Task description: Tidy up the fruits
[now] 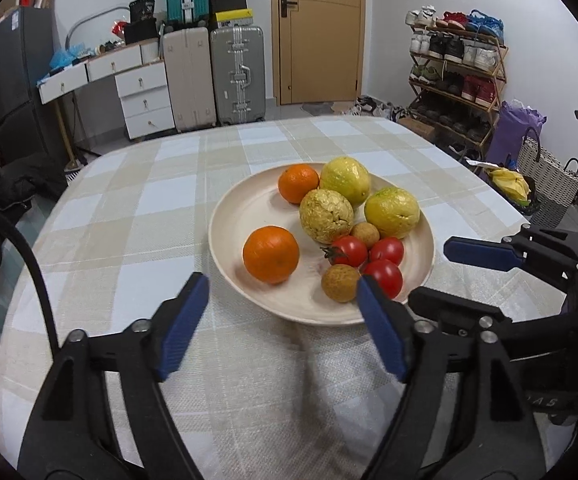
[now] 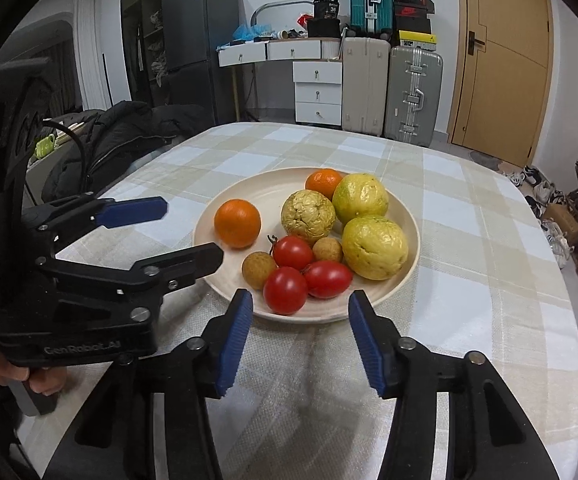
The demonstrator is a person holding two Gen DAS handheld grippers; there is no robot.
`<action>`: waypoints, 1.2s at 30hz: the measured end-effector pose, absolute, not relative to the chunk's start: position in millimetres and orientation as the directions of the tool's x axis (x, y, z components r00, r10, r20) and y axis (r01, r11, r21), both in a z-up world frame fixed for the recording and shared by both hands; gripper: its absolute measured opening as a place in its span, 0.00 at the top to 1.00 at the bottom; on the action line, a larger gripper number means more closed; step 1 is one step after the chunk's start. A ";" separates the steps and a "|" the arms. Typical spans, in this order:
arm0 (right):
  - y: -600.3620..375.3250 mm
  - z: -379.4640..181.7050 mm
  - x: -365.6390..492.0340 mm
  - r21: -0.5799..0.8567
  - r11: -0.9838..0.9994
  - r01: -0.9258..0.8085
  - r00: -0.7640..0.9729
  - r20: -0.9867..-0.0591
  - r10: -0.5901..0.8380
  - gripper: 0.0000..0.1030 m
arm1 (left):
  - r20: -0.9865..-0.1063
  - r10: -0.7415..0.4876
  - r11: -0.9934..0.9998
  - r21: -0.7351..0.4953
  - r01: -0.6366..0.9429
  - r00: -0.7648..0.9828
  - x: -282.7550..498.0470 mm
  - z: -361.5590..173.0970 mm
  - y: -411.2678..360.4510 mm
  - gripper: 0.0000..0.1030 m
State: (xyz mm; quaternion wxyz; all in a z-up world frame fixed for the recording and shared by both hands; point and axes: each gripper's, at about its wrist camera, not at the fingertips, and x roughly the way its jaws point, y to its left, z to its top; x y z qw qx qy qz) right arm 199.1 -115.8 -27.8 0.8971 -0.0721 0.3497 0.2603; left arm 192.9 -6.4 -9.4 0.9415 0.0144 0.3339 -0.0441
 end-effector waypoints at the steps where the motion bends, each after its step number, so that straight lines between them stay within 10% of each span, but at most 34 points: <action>1: -118.5 -26.2 197.1 0.057 0.854 -0.518 0.621 -0.661 0.421 0.35 | -0.622 -0.067 0.997 -0.003 0.083 0.780 188.8 -7.5 -4.4 0.20; 3: -122.7 -23.1 193.4 0.055 0.857 -0.512 0.637 -0.645 0.421 0.13 | -0.612 -0.069 0.997 -0.017 0.074 0.788 181.0 -4.6 0.1 0.19; 8: -133.8 -14.8 184.7 0.084 0.863 -0.498 0.669 -0.597 0.444 0.00 | -0.584 -0.083 0.997 -0.046 0.069 0.808 161.2 -1.0 6.6 0.07; 36: -160.7 -3.1 159.6 0.120 0.864 -0.490 0.767 -0.411 0.492 0.00 | -0.462 -0.095 0.995 -0.058 0.077 0.882 116.1 13.4 11.1 0.01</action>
